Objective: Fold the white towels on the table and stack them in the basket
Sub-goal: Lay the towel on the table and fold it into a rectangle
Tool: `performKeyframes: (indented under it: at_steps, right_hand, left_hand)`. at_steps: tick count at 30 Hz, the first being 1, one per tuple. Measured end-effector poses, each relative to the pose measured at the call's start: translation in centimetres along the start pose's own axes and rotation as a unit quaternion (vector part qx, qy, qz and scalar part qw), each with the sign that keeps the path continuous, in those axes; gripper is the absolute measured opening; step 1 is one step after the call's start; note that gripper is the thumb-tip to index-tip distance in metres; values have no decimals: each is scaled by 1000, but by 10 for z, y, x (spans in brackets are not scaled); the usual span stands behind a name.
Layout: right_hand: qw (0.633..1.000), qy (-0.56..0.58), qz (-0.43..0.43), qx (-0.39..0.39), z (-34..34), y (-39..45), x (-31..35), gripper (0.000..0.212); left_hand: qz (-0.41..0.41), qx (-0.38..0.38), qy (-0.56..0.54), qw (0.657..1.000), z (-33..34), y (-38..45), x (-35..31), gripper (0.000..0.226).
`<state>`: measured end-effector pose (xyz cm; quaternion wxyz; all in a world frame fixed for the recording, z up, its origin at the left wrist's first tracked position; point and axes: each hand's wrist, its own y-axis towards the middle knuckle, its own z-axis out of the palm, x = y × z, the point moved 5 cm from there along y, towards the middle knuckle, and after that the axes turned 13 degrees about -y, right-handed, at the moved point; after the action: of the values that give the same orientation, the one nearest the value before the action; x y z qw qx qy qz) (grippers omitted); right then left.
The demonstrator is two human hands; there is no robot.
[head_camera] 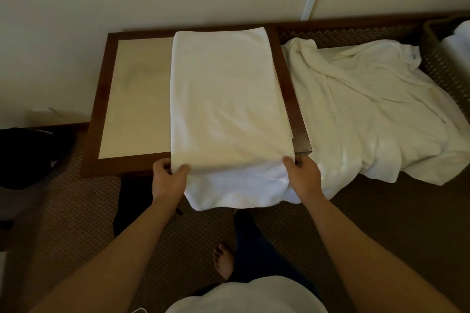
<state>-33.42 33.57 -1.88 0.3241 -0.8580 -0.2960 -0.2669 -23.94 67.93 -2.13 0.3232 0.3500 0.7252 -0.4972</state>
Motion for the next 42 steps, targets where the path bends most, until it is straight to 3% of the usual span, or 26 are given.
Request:
performKeyframes:
  at_steps: [3, 8, 12, 15, 18, 20, 23, 26, 28, 32, 38, 42]
  right_hand:
    - [999, -3, -24, -42, -6, 0, 7, 43]
    - [997, -48, 0, -59, -1, 5, 16, 37]
    - [997, -32, -24, -63, -5, 17, 35, 39]
    - [995, 11, -47, -92, -13, 19, 36, 34]
    - [992, -62, 27, -104, -9, 23, 25, 31]
    - [986, -126, 32, -109, -6, 28, 32, 29]
    - [975, -202, 4, -91, -4, 45, 55, 42]
    - [989, -133, -48, -54, 0, 60, 69, 39]
    - [993, -76, -41, -84, -3, 63, 66, 32]
    - [988, -117, 11, -102, 5, 68, 60, 25]
    - [985, -139, -31, -93, 4, 95, 91, 36]
    - [973, -183, -34, -137, 6, 103, 84, 31]
  left_hand:
    - [26, 19, 83, 996, -2, 2, -9, 45]
    - [82, -42, 211, 973, 1, -1, -25, 49]
    - [67, 0, 200, 977, 18, 20, -45, 70]
    - [35, 35, 213, 976, 18, 40, -53, 54]
    - [17, 47, 230, 972, 19, 45, -53, 36]
    - [12, 36, 208, 977, 22, 45, -55, 30]
    - [29, 21, 149, 988, 31, 47, -72, 41]
    - [47, 12, 124, 991, 35, 61, -84, 53]
    - [65, 0, 151, 986, 34, 66, -83, 51]
    - [113, -29, 247, 962, 36, 62, -75, 43]
    - [95, -23, 167, 981, 43, 87, -98, 49]
    - [149, -27, 253, 955, 43, 93, -96, 43]
